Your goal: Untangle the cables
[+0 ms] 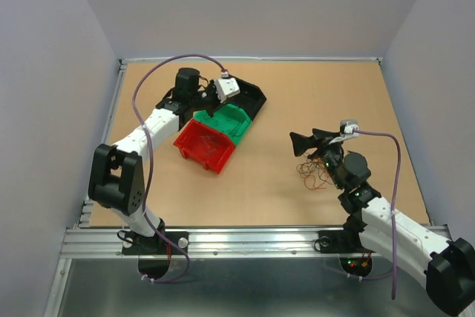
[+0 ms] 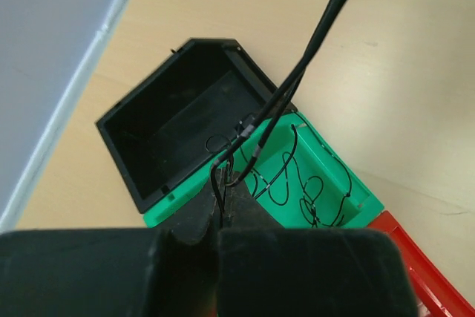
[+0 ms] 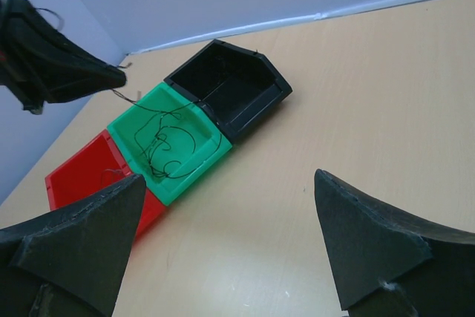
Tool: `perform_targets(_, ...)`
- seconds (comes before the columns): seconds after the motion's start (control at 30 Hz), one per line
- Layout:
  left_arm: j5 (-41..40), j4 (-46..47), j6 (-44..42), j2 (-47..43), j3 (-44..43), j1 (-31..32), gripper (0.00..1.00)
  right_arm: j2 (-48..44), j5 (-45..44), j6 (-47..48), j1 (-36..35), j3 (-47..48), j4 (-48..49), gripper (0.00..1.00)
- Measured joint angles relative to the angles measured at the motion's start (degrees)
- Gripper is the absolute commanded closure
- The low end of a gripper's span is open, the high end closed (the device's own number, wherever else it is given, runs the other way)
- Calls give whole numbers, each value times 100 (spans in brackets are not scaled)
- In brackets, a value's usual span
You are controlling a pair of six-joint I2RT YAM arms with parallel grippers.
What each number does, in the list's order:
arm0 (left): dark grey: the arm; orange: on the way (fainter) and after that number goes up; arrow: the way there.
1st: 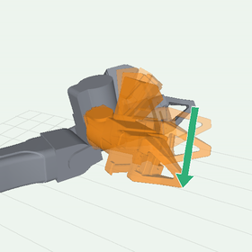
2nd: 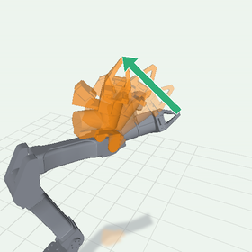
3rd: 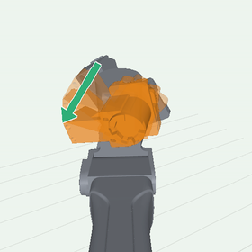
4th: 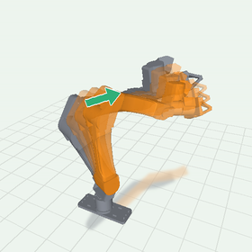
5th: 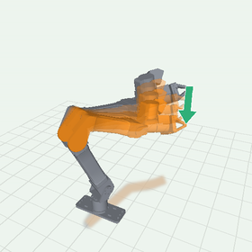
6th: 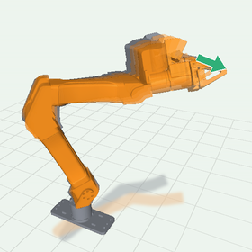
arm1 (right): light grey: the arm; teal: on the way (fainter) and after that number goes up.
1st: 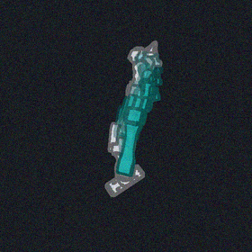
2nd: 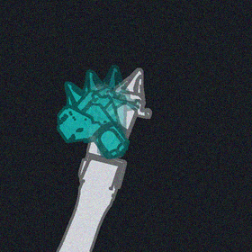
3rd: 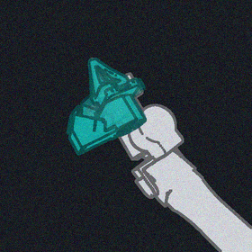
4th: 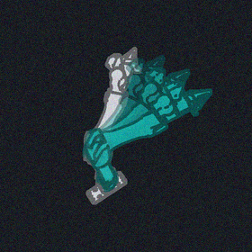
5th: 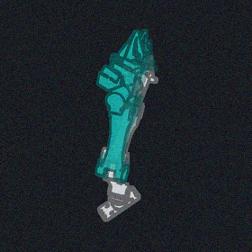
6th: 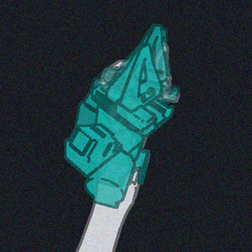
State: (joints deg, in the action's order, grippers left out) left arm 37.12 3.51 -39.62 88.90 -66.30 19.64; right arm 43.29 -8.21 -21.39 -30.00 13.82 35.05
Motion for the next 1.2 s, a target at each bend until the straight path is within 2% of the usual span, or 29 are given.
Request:
perform_targets(0.37,-2133,-1189,-254,2420,-1147,833,100,125,74,24,0,0,-7,0)
perform_targets(0.57,-2992,-1346,-186,2986,-1692,874,100,138,79,26,0,0,-11,0)
perform_targets(0.63,-3152,-1368,-177,3005,-1700,872,94,136,79,26,0,0,-11,0)
perform_targets(0.67,-3209,-1364,-170,3005,-1698,863,84,136,79,26,0,0,-11,0)
perform_targets(0.77,-3320,-1318,-133,2983,-1661,846,64,136,79,39,0,0,-11,0)
perform_targets(0.87,-3410,-1307,-22,2848,-1550,837,55,136,76,42,0,0,-11,0)
perform_targets(1.03,-3512,-1366,157,2441,-1451,837,47,120,-44,9,0,0,-210,0)
perform_targets(1.2,-3875,-1528,520,2048,-1499,844,43,-7,-741,-240,0,118,-1141,0)
